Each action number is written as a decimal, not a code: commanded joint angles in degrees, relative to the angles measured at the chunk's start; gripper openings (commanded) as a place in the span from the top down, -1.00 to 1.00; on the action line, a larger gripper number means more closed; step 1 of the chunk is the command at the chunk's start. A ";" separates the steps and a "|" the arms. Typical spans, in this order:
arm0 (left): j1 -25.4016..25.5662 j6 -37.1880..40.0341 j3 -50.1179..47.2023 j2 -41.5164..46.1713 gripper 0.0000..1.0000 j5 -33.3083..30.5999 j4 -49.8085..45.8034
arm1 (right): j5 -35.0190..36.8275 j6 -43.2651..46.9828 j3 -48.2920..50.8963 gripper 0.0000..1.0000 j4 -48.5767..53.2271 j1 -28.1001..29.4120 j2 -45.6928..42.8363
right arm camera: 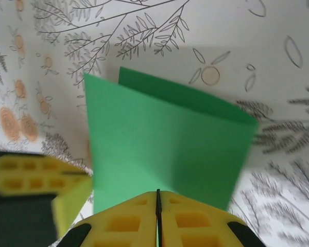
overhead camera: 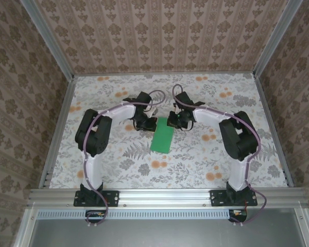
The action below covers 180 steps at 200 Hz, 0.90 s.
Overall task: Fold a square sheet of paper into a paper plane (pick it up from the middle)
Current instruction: Rotate the square sheet of paper at the center of the table.
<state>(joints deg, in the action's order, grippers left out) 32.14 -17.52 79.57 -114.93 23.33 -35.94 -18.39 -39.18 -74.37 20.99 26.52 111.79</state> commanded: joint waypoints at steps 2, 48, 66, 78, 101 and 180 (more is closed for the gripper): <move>-0.02 -4.27 -2.87 4.71 0.96 2.37 3.21 | -0.98 0.77 -3.55 0.81 2.38 0.28 3.05; 3.16 -13.40 -9.05 10.28 0.92 1.17 9.83 | 7.93 -1.20 -2.60 0.82 6.43 0.35 3.06; 5.34 -17.45 -11.80 12.59 0.88 -0.32 12.70 | 12.56 -1.97 -1.61 0.84 8.27 0.28 2.15; 6.69 -20.34 -13.72 13.49 0.87 -0.36 15.04 | 14.27 -2.68 -0.69 0.84 8.49 0.28 1.44; 9.79 -25.56 -16.58 13.36 0.85 1.44 20.17 | 16.25 -5.19 1.26 0.84 8.73 0.28 -0.50; 14.20 -30.74 -18.83 9.30 0.85 0.70 24.04 | 9.93 -14.85 15.55 0.77 -1.42 0.18 -13.55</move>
<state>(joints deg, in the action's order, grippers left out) 46.52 -45.95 61.78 -104.25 24.60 -12.95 -3.77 -51.35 -61.65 24.69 26.52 102.15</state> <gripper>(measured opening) 0.076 0.099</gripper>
